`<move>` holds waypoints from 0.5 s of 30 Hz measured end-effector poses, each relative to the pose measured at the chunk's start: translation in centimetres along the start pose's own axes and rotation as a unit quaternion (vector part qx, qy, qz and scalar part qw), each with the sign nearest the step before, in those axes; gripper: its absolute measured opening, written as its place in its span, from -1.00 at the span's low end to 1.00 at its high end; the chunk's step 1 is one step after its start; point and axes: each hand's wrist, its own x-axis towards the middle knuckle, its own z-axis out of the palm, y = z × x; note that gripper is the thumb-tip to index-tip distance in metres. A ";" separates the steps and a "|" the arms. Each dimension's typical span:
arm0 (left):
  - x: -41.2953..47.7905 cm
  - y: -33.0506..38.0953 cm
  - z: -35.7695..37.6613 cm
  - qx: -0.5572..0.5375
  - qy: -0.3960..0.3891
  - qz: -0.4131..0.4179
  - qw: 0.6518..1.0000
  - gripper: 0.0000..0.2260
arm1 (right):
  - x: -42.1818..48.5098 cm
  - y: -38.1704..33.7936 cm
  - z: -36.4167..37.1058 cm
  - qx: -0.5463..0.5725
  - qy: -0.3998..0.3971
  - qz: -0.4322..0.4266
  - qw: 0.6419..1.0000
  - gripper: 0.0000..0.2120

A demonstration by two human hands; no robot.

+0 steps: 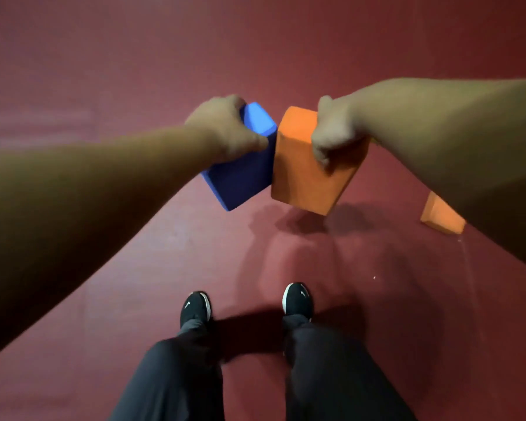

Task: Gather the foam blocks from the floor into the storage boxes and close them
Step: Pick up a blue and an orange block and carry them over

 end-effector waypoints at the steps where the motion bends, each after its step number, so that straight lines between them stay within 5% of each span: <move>1: -0.9 1.9 -3.9 0.010 0.015 0.016 1.000 -0.37 | -2.7 0.9 -2.6 0.024 0.019 -0.005 1.000 -0.14; 9: -7.8 14.9 -26.4 0.070 0.121 0.118 0.983 -0.39 | -20.8 6.5 -18.5 0.153 0.210 -0.057 0.964 0.00; 15: -10.6 19.2 -33.8 0.125 0.134 0.199 0.963 -0.12 | -29.5 7.5 -24.5 0.173 0.285 0.017 0.943 -0.04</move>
